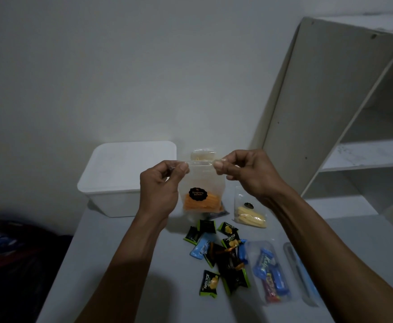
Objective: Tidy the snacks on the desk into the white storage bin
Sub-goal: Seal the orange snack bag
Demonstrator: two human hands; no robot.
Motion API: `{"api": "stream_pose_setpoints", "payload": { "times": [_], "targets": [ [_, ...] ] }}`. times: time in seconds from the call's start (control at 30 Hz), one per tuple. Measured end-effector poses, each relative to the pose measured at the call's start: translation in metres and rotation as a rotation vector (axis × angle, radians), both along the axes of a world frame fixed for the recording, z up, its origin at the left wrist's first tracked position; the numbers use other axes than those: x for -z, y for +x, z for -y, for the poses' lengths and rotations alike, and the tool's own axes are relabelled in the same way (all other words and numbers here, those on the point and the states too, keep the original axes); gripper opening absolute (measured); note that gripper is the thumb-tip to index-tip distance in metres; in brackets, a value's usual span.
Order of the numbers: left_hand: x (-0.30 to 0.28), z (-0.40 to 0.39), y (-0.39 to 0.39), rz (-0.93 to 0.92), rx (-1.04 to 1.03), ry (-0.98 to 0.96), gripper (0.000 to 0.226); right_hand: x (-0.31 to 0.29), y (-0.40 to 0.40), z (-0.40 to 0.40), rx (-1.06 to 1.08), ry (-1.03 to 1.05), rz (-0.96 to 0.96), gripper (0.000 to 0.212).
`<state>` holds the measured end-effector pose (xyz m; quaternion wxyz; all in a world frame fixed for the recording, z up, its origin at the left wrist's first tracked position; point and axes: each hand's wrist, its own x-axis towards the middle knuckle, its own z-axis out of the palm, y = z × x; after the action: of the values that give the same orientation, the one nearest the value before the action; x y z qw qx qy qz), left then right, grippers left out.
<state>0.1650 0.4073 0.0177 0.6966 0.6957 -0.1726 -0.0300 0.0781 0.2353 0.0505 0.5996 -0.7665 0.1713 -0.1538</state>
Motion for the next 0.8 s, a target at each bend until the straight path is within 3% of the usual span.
{"api": "stream_pose_setpoints", "payload": {
  "times": [0.27, 0.43, 0.63, 0.73, 0.8],
  "targets": [
    [-0.001, -0.006, 0.001, -0.131, 0.012, -0.055, 0.011, -0.002, -0.011, -0.002, 0.055, -0.042, 0.068, 0.018],
    [-0.005, -0.007, -0.001, -0.058, 0.038, -0.021, 0.013, -0.012, -0.016, -0.006, -0.073, 0.031, -0.023, 0.034],
    [-0.001, -0.002, -0.002, 0.031, 0.092, 0.079, 0.012, -0.018, -0.006, -0.01, -0.162, -0.14, -0.09, 0.022],
    [-0.002, 0.003, -0.008, 0.039, 0.0, 0.091, 0.005, -0.011, -0.004, -0.011, -0.164, -0.244, -0.119, 0.019],
    [-0.004, 0.007, -0.014, 0.002, -0.122, 0.085, 0.016, -0.003, -0.002, -0.015, -0.104, -0.283, -0.101, 0.019]
  ]
}}
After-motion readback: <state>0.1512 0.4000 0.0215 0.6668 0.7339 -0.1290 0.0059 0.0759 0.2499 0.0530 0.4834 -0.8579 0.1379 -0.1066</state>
